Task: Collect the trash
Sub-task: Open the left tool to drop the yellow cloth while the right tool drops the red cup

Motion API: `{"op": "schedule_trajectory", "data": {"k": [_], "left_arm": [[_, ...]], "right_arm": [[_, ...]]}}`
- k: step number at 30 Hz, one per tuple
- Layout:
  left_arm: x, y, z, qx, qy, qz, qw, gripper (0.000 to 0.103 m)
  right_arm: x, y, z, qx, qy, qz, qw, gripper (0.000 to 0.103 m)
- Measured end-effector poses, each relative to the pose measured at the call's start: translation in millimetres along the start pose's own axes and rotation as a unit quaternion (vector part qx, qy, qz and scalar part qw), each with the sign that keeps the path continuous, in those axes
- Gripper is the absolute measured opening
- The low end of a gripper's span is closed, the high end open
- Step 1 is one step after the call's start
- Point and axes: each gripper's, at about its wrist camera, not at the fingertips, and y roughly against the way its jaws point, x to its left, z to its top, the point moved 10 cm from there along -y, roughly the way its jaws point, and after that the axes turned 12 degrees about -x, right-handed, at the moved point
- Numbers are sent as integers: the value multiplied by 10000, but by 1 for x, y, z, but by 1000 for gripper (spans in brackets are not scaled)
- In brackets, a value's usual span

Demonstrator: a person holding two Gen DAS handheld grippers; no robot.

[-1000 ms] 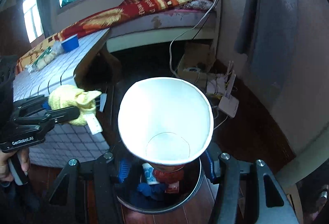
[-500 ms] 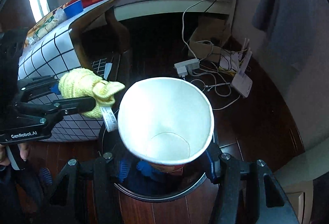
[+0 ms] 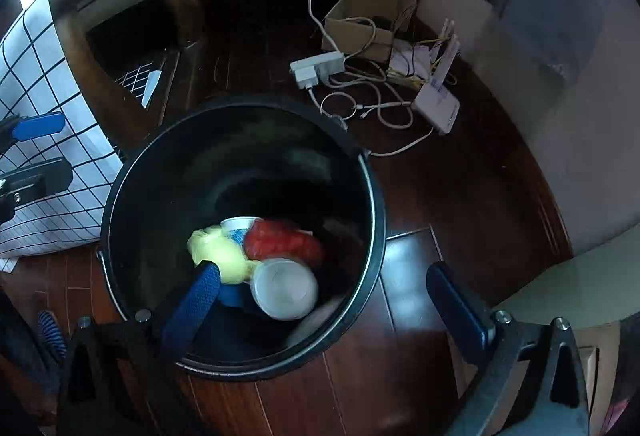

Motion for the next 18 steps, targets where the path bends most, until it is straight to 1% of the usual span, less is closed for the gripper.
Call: {"op": "schedule_trajectory", "data": {"k": [2, 9, 14, 18], "left_arm": [[6, 4, 0, -45, 19, 88, 9999, 103], [10, 20, 7, -246, -40, 205, 9995, 103], [13, 29, 18, -405, 16, 243, 9989, 103], [18, 45, 30, -607, 43, 306, 9977, 103]], "right_arm": [[0, 4, 5, -70, -27, -14, 10000, 103], [8, 16, 24, -344, -134, -7, 9993, 103], [14, 27, 39, -558, -178, -5, 9983, 103], [22, 43, 55, -772, -171, 29, 9969, 103]]}}
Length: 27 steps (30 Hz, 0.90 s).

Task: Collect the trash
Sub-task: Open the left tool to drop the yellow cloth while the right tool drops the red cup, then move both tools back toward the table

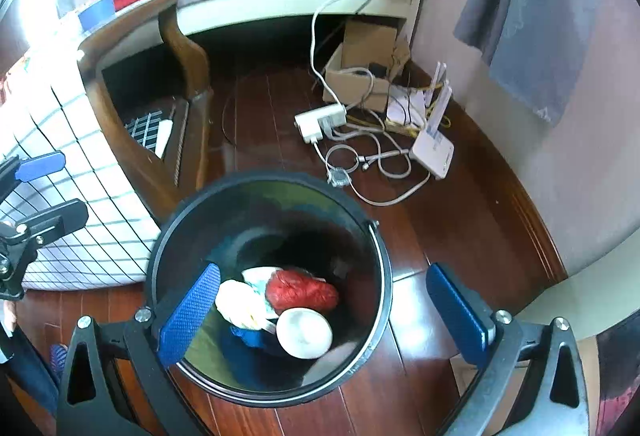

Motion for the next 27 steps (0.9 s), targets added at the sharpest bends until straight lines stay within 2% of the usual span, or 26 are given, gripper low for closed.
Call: {"op": "schedule_trajectory", "data": {"k": [8, 13, 17, 21, 27], "left_arm": [[16, 22, 23, -266, 63, 175, 9995, 103], [43, 47, 36, -477, 98, 393, 9980, 103], [76, 71, 46, -676, 223, 613, 9956, 103], [123, 95, 53, -850, 442, 1065, 9897, 103], [184, 128, 54, -1076, 669, 1510, 9804, 103]], "right_arm": [[30, 26, 43, -508, 128, 148, 9985, 103], [61, 39, 74, -823, 175, 368, 9958, 103], [96, 50, 103, -1113, 331, 616, 9913, 103], [134, 54, 130, -1294, 499, 905, 9862, 103], [203, 38, 156, -1081, 924, 1237, 9821, 103]]}}
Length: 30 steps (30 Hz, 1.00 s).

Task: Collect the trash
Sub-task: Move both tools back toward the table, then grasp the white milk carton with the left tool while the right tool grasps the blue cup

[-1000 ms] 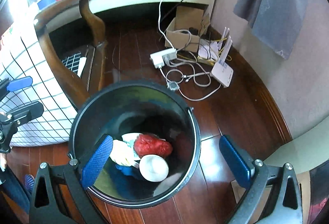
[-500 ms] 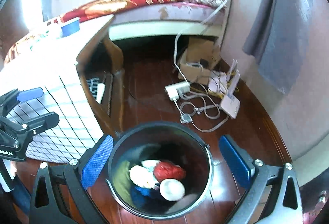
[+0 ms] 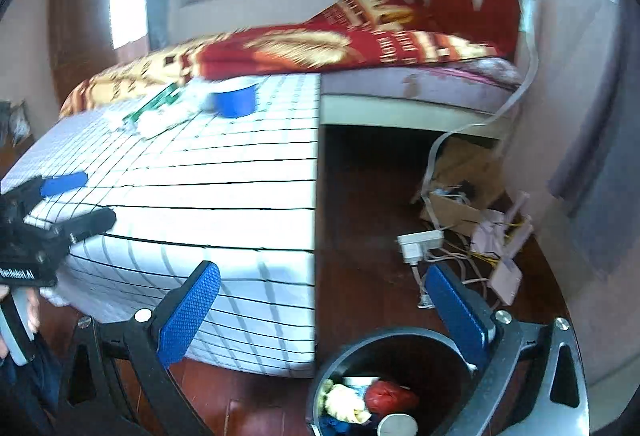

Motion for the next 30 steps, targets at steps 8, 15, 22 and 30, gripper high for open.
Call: {"op": "schedule_trajectory", "data": {"k": [8, 15, 22, 30], "left_arm": [[97, 2, 9, -72, 283, 876, 9957, 102], [161, -24, 25, -42, 482, 1261, 9908, 102], [199, -83, 41, 121, 587, 1308, 9896, 88], [226, -146, 50, 451, 781, 1217, 9885, 83]], "right_arm": [[51, -31, 53, -253, 135, 237, 9993, 103], [86, -84, 94, -250, 131, 492, 9984, 103], [101, -169, 123, -70, 108, 536, 9985, 103], [111, -257, 131, 401, 194, 549, 9975, 99]]}}
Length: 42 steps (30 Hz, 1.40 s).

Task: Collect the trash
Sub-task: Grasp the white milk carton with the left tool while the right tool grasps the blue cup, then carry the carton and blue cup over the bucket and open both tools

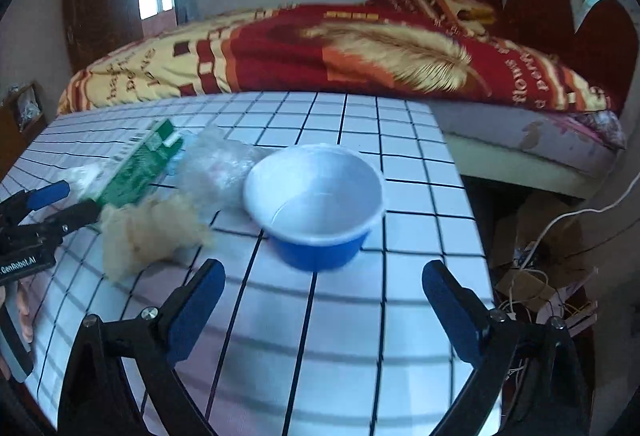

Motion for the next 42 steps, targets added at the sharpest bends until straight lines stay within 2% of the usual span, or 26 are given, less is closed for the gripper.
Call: {"op": "schedule_trajectory", "data": {"k": [5, 8, 9, 10, 19, 25, 32, 38, 42], "left_arm": [[-4, -24, 4, 238, 45, -189, 9995, 80], [-5, -34, 1, 364, 47, -243, 9990, 73], [-5, -35, -1, 392, 54, -276, 9988, 67], [-5, -37, -3, 432, 78, -373, 9983, 58], [-16, -5, 17, -45, -233, -446, 9987, 57], [-33, 35, 28, -311, -443, -587, 9968, 57], [-72, 92, 19, -554, -591, -905, 9926, 57], [-113, 137, 0, -622, -734, -1189, 9882, 57], [-141, 160, -14, -613, -715, -1428, 9853, 57]], "right_arm": [[1, -33, 6, 155, 20, 2, 9999, 96], [3, -41, 15, 116, -8, 38, 9999, 93], [5, -42, 16, 121, -5, 61, 9999, 90], [6, -43, 16, 138, 10, 96, 9999, 78], [2, -14, 18, -163, 103, 47, 9998, 78], [-18, 38, 22, -429, -89, -56, 9990, 78], [-29, 129, 13, -772, -76, -173, 9968, 78], [-46, 212, -11, -997, -222, -384, 9940, 78], [-60, 253, -34, -1012, -299, -549, 9929, 78]]}}
